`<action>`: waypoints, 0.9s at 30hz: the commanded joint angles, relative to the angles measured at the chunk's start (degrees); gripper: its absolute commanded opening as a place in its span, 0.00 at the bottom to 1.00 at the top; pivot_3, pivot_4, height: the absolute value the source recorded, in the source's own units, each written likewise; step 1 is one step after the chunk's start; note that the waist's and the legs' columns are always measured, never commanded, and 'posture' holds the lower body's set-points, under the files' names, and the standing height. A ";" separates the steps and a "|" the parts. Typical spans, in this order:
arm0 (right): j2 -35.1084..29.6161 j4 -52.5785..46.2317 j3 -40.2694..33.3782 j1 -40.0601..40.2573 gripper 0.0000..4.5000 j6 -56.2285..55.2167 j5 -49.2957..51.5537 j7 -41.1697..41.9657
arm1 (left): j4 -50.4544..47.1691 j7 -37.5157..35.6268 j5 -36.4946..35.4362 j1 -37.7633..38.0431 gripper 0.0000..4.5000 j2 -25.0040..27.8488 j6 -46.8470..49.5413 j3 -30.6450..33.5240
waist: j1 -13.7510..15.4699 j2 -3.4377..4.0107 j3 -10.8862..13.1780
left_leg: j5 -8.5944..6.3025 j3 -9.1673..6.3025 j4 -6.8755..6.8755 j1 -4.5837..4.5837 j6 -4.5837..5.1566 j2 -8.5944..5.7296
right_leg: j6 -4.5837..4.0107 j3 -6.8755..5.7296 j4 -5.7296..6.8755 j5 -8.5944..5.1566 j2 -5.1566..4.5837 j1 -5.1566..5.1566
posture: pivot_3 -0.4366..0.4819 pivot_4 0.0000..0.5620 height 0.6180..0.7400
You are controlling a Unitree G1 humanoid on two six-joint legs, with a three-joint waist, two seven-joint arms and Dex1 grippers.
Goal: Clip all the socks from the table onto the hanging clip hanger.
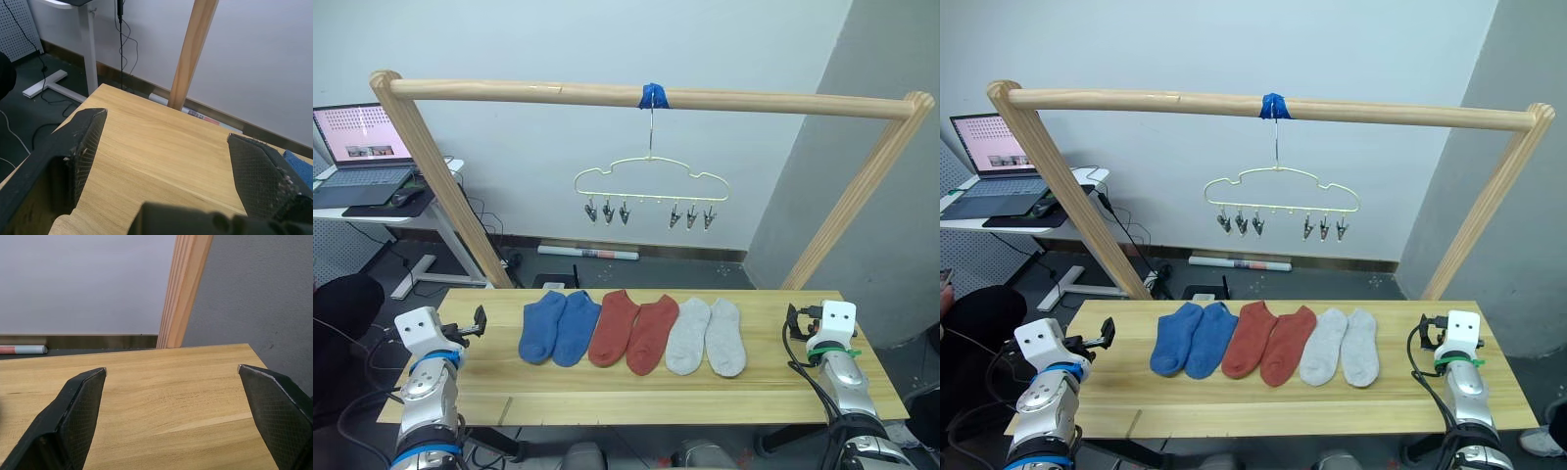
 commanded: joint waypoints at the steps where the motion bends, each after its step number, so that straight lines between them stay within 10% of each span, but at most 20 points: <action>1: -0.93 -2.76 -0.40 -1.54 1.00 -0.33 -0.05 -0.51 | -2.15 -0.07 -1.22 0.00 0.99 0.71 -0.05 1.59 | -0.01 0.00 0.00 | 0.00 0.00 0.00 0.00 0.00 0.00 | 0.00 0.00 0.00 0.00 0.00 0.00 | 0.62 0.03 1.00; 17: -0.08 -7.71 0.24 -0.02 1.00 1.04 -0.29 -0.70 | -6.85 -4.07 -3.73 1.31 0.99 2.56 1.19 2.39 | 0.01 0.03 0.05 | 0.00 0.00 0.00 -0.01 0.00 0.00 | -0.03 -0.01 0.00 -0.02 -0.01 -0.01 | 0.60 0.06 1.00; 27: -1.38 -41.29 9.50 5.31 1.00 21.67 10.76 21.16 | -41.52 -13.14 -10.30 6.94 0.99 2.51 16.49 -3.45 | -0.14 0.49 1.08 | 0.00 0.00 -0.05 -0.02 0.00 0.04 | -0.11 0.00 0.01 -0.08 -0.04 -0.02 | 0.55 0.13 1.00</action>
